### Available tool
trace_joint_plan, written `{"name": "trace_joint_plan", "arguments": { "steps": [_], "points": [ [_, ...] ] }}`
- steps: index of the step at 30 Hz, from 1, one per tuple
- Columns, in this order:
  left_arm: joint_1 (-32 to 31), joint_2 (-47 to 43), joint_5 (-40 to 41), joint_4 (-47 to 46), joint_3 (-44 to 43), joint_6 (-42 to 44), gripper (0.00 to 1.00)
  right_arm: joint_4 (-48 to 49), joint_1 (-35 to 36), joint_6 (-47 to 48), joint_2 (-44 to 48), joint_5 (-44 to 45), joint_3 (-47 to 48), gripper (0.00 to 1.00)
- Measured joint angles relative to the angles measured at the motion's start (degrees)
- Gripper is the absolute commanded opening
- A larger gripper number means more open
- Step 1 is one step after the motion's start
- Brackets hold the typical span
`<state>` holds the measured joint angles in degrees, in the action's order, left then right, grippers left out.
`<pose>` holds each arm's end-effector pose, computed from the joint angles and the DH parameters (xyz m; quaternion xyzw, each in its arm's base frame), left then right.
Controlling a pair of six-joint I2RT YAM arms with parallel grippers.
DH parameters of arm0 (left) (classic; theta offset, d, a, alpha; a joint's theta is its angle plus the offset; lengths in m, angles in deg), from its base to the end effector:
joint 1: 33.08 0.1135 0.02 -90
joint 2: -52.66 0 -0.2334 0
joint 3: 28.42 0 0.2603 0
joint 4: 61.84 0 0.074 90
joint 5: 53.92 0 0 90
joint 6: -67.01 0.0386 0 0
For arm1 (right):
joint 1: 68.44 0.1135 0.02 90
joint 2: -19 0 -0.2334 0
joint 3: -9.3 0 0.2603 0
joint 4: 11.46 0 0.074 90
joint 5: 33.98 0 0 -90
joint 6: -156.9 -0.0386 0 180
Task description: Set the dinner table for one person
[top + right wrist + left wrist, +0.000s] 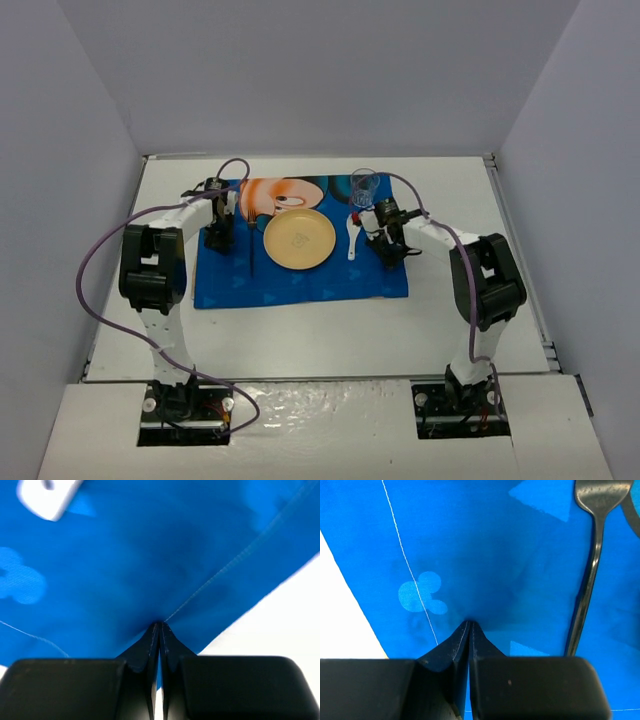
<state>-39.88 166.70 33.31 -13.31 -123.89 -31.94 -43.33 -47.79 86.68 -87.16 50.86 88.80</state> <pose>0.4026 -0.0499 0.1401 -0.0136 0.9797 -0.0507 0.1933 0.3509 0.1359 0.1250 -0.3437 0.8981 0.0454 0.2706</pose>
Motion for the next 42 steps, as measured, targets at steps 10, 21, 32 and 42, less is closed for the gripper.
{"name": "trace_joint_plan", "arguments": {
  "steps": [10,21,32,42],
  "points": [
    [0.2,0.8,0.0,0.7,-1.2,0.6,0.00,0.0,14.2,3.3,1.8,1.7,-2.3,0.00],
    [0.2,-3.7,-2.1,-0.7,0.9,4.3,0.12,-1.3,13.0,4.9,3.2,1.4,-2.3,0.20],
    [0.2,-22.0,-3.1,-1.6,2.2,10.7,0.17,-6.6,3.0,12.0,14.8,5.6,7.2,0.32],
    [0.6,-28.1,-2.3,-2.5,4.3,13.3,0.16,-7.2,-0.1,11.9,19.1,1.0,10.2,0.29]
  ]
}}
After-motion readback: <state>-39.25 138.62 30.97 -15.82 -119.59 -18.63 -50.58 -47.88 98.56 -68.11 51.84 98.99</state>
